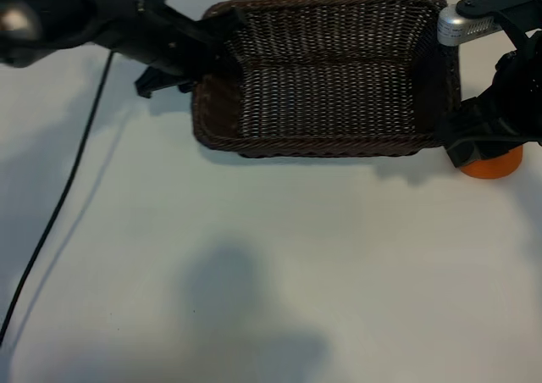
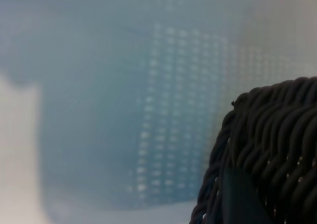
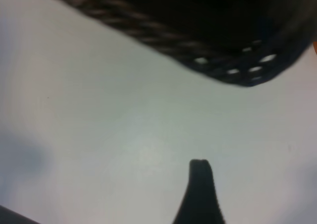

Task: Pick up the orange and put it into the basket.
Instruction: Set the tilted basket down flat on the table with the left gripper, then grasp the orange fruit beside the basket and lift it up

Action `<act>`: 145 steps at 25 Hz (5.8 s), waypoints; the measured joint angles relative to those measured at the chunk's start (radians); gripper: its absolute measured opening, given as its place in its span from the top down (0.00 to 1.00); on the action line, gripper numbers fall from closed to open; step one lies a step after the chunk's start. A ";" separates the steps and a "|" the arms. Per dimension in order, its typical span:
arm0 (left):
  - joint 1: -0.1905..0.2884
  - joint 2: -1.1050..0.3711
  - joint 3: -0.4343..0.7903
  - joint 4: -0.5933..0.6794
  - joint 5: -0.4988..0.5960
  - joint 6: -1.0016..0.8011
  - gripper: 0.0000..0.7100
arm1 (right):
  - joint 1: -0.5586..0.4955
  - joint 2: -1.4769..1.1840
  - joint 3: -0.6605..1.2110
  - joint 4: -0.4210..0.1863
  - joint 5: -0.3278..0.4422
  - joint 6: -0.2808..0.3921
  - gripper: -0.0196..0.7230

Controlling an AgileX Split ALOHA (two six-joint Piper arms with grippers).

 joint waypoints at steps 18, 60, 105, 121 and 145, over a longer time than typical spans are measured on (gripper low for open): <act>-0.011 0.069 -0.051 0.214 0.100 -0.159 0.55 | 0.000 0.000 0.000 -0.017 0.003 0.001 0.25; -0.033 0.009 -0.063 0.222 0.155 -0.142 0.02 | 0.000 0.000 0.000 -0.019 0.003 0.000 0.25; 0.495 -0.791 -0.181 0.427 0.621 0.222 0.16 | 0.000 0.000 0.000 -0.022 0.011 0.000 0.25; 0.404 -1.397 0.339 0.662 0.620 0.138 0.16 | 0.000 0.000 0.000 -0.022 0.011 0.000 0.25; 0.364 -1.983 0.750 0.614 0.620 0.145 0.16 | 0.000 0.000 0.000 -0.022 0.010 0.000 0.25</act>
